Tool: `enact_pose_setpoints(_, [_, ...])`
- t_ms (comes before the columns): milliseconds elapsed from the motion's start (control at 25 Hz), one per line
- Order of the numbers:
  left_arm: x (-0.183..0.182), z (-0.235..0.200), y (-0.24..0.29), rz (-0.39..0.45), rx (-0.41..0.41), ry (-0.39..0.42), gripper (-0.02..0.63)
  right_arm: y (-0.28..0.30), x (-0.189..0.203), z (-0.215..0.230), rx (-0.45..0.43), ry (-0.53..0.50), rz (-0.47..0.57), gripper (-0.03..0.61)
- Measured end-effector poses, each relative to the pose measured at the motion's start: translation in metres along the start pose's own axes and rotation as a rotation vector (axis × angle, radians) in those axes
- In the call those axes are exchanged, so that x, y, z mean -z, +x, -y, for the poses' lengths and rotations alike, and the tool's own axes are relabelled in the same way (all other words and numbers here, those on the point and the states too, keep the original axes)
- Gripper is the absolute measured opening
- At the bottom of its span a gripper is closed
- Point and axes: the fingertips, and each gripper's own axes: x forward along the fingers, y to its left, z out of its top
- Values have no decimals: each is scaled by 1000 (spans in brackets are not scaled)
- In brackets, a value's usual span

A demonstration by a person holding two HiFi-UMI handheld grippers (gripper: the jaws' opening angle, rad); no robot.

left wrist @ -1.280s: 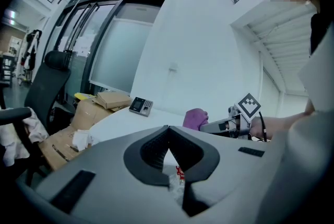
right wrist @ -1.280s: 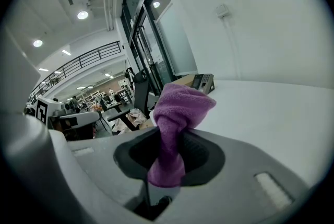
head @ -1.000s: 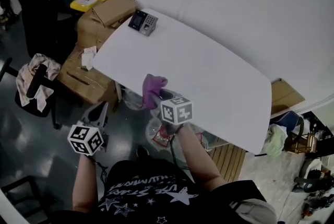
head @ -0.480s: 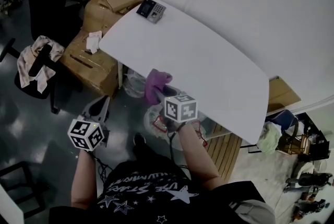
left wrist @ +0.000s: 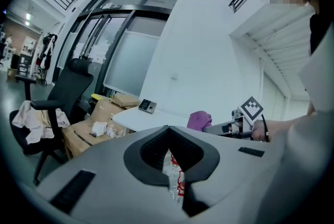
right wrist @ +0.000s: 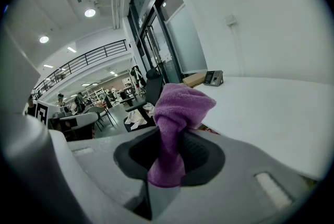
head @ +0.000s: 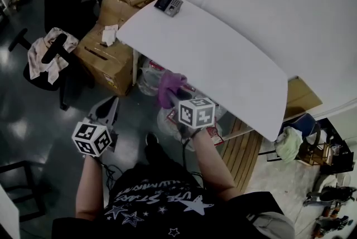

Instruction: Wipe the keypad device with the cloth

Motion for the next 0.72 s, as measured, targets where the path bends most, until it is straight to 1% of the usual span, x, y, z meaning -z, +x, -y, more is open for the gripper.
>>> enact_pose_setpoints(200, [2,24,-25,9,9,19,6,-28,9,-19,-7,-20,15,98])
enact_pose_setpoints(400, [13,42,-50,10,9,28,6,-52,26,-39,-15,-34,24,98])
enact_pose_setpoints(720, [32,65,-71,-4,23,30,6,-76,61,-60,-27,-45,-9,98])
